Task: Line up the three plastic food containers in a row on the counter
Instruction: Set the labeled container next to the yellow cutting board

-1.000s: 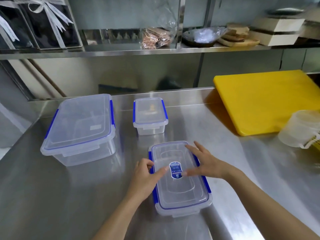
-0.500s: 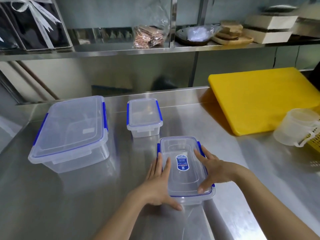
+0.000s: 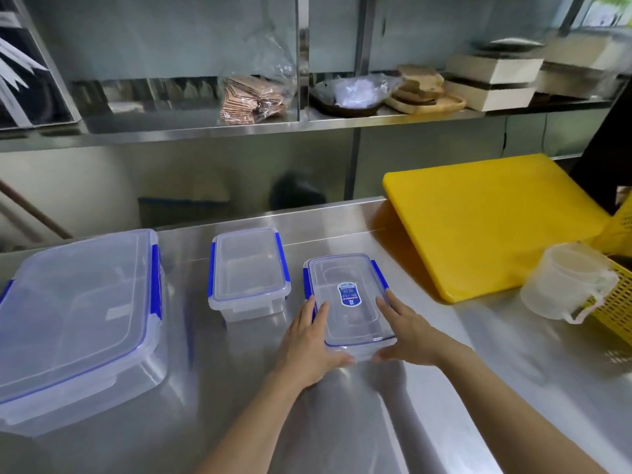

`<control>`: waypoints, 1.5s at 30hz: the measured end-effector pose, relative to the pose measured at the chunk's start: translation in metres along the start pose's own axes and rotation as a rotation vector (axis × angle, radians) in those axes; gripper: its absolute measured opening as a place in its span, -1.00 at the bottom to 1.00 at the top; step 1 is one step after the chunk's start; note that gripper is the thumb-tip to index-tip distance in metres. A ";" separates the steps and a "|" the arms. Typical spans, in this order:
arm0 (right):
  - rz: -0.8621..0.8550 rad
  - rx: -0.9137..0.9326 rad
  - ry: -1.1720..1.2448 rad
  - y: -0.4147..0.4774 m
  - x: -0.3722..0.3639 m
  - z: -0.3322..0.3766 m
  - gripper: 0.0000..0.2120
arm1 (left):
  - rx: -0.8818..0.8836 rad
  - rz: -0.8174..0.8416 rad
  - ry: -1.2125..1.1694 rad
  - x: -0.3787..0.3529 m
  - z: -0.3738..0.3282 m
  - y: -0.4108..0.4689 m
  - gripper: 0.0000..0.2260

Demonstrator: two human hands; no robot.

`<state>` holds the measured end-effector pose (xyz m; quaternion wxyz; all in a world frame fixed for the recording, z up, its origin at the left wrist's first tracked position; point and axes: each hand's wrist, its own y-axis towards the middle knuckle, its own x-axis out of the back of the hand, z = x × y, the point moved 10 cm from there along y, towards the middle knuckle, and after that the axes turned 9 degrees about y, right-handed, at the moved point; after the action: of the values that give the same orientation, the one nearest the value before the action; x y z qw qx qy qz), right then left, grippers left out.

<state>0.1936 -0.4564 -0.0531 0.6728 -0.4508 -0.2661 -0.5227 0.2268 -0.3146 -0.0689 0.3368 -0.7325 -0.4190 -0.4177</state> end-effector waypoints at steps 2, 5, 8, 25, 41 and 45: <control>0.000 -0.007 0.028 0.022 0.007 -0.002 -0.01 | 0.027 -0.028 -0.035 0.001 0.003 0.016 -0.11; -0.009 0.012 0.061 0.053 0.018 0.001 -0.05 | 0.084 -0.078 -0.064 0.004 0.007 0.039 -0.22; -0.066 0.068 0.039 0.079 0.030 0.009 -0.13 | 0.170 -0.157 -0.042 0.010 0.010 0.058 -0.31; -0.231 0.071 -0.022 0.126 0.045 -0.030 0.39 | 0.181 -0.225 -0.062 0.015 -0.002 0.109 -0.39; -0.272 0.108 -0.159 0.127 0.086 -0.040 0.32 | 0.164 -0.222 -0.083 0.031 -0.030 0.115 -0.41; -0.299 0.177 -0.172 0.144 0.075 0.026 0.23 | 0.166 -0.337 -0.046 0.082 0.030 0.092 -0.41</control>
<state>0.3559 -0.4611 -0.0264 0.5993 -0.3883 -0.4318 -0.5510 0.3431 -0.3010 -0.0209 0.3117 -0.6309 -0.5765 -0.4154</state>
